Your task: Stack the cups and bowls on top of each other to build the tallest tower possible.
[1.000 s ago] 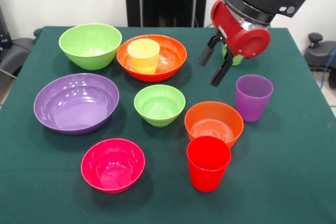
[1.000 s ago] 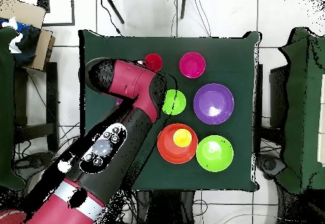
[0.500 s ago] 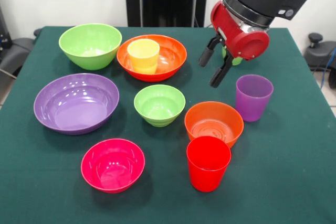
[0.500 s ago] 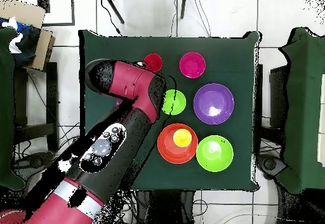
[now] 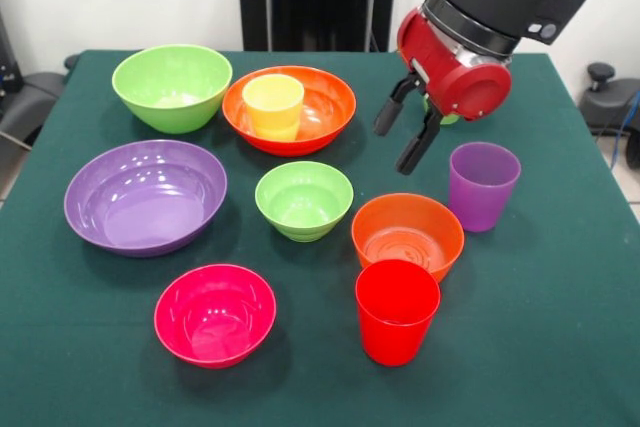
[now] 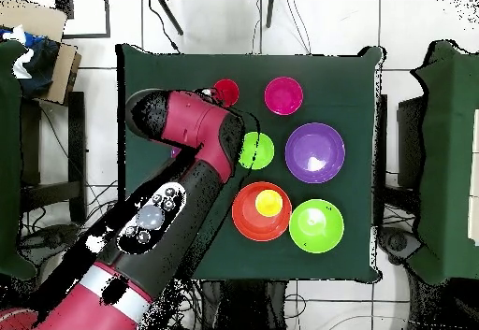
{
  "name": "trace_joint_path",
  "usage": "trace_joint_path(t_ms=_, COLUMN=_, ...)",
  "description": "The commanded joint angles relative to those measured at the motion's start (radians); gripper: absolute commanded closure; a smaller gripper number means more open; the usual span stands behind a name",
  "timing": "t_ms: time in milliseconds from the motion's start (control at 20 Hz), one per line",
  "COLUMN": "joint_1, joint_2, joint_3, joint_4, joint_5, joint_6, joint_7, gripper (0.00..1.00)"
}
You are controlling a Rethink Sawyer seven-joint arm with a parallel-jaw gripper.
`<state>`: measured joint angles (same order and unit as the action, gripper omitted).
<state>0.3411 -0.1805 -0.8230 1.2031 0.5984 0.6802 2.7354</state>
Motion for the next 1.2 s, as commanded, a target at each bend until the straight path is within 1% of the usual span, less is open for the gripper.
trace_joint_path(t_ms=50, joint_1=0.020, joint_2=0.082, joint_3=0.151, joint_4=0.044, joint_5=-0.011, joint_6=-0.064, joint_7=0.164, gripper=0.00)
trace_joint_path(t_ms=250, joint_1=0.020, joint_2=0.098, joint_3=0.145, joint_4=0.030, joint_5=-0.005, joint_6=-0.075, joint_7=0.175, gripper=0.00)
trace_joint_path(t_ms=400, joint_1=0.021, joint_2=0.100, joint_3=0.144, joint_4=0.022, joint_5=0.002, joint_6=-0.065, joint_7=0.182, gripper=0.00)
trace_joint_path(t_ms=800, joint_1=0.031, joint_2=0.110, joint_3=0.122, joint_4=-0.040, joint_5=0.043, joint_6=0.026, joint_7=0.243, gripper=0.00)
trace_joint_path(t_ms=950, joint_1=0.032, joint_2=0.116, joint_3=0.121, joint_4=-0.039, joint_5=0.047, joint_6=0.013, joint_7=0.238, gripper=0.00)
trace_joint_path(t_ms=1200, joint_1=0.035, joint_2=0.123, joint_3=0.113, joint_4=-0.047, joint_5=0.055, joint_6=0.021, joint_7=0.244, gripper=0.00)
